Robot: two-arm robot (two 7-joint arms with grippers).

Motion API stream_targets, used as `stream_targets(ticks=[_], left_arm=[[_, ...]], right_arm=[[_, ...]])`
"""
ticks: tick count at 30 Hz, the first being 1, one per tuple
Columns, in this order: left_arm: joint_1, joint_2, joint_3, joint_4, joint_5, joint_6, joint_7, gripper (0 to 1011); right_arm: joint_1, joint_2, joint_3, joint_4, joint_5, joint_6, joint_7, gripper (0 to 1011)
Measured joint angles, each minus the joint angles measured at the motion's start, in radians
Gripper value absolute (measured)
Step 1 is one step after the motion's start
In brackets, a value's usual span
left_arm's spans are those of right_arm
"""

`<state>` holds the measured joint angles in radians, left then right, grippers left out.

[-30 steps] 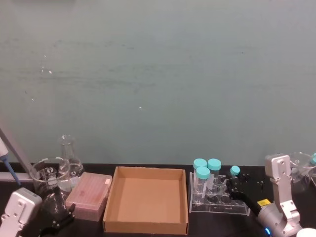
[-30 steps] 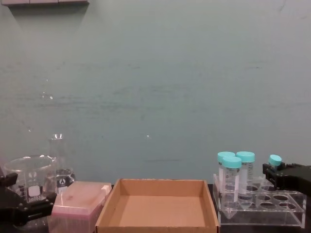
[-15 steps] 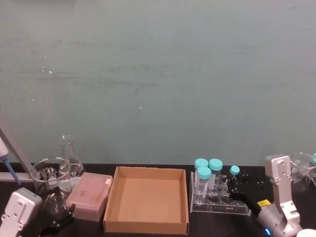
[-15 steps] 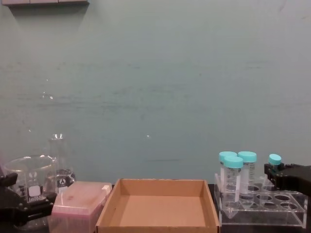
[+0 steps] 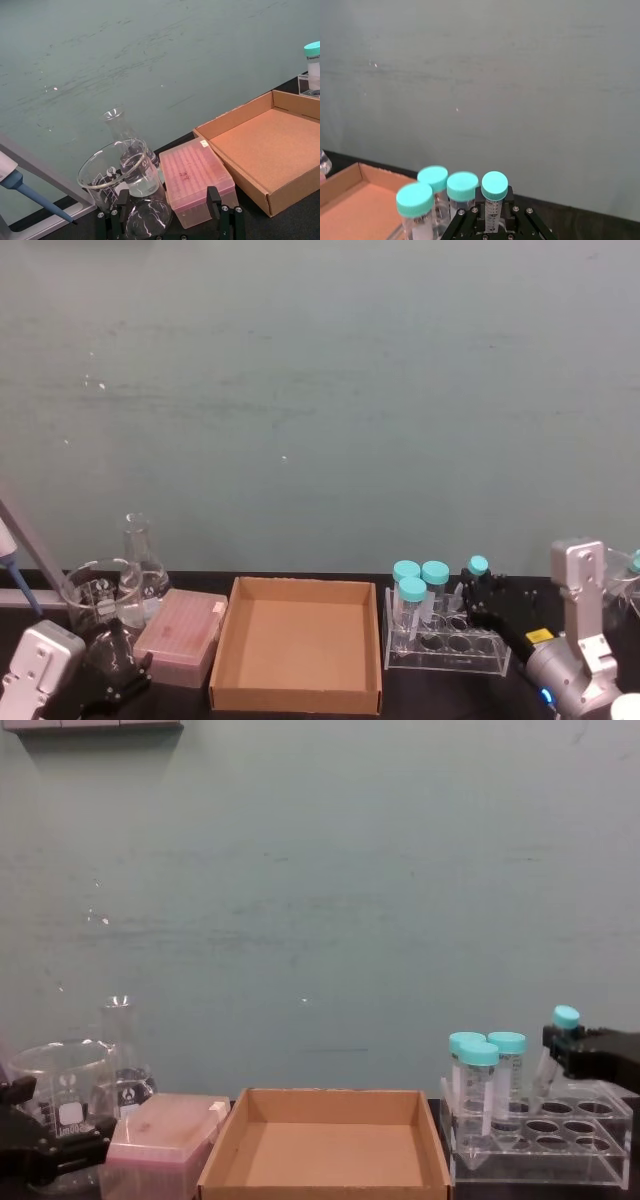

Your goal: Use the right hand to move the test tube from the test tube rack into the box.

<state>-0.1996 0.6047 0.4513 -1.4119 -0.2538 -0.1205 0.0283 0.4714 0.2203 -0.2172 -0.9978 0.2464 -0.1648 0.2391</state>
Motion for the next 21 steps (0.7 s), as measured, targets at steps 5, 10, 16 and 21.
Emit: stream_targets(ticks=[5, 10, 16, 21], left_arm=[[0.000, 0.000, 0.000, 0.000, 0.000, 0.000, 0.000, 1000], [0.000, 0.000, 0.000, 0.000, 0.000, 0.000, 0.000, 1000], [0.000, 0.000, 0.000, 0.000, 0.000, 0.000, 0.000, 1000], [0.000, 0.000, 0.000, 0.000, 0.000, 0.000, 0.000, 1000]], right_arm=[[-0.012, 0.001, 0.022, -0.046, 0.009, 0.018, 0.011, 208], [-0.034, 0.008, 0.053, -0.125, 0.021, 0.054, 0.019, 208], [-0.053, 0.020, 0.079, -0.207, 0.032, 0.096, 0.024, 209], [-0.056, 0.031, 0.087, -0.278, 0.037, 0.134, 0.032, 209]])
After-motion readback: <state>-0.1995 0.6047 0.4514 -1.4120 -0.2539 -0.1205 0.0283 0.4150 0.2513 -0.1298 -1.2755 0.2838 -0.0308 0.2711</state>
